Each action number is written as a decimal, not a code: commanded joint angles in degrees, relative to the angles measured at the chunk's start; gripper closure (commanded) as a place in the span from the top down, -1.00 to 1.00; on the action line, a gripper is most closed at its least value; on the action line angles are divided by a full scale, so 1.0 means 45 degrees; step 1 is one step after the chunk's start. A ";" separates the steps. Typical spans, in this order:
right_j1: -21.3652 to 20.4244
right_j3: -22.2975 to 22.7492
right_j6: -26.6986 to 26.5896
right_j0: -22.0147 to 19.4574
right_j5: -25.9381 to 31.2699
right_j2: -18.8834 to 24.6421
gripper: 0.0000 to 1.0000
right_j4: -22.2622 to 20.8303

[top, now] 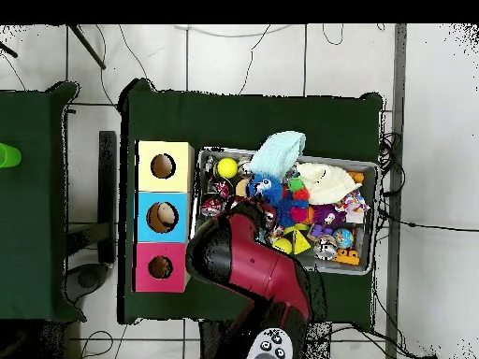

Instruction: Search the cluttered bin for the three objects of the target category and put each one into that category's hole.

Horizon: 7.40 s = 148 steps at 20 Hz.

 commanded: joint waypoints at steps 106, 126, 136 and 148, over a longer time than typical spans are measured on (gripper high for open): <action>0.0375 0.1830 0.2490 0.1192 -0.5280 0.0097 -1.00 -0.2683; 0.2451 0.1240 0.2870 0.1189 -0.5821 -0.0476 -1.00 -0.0954; 0.3174 0.0393 0.2565 0.1432 -0.5265 -0.0663 -1.00 0.0200; 0.4204 -0.1320 0.1733 0.2475 -0.3591 -0.1757 -1.00 0.3125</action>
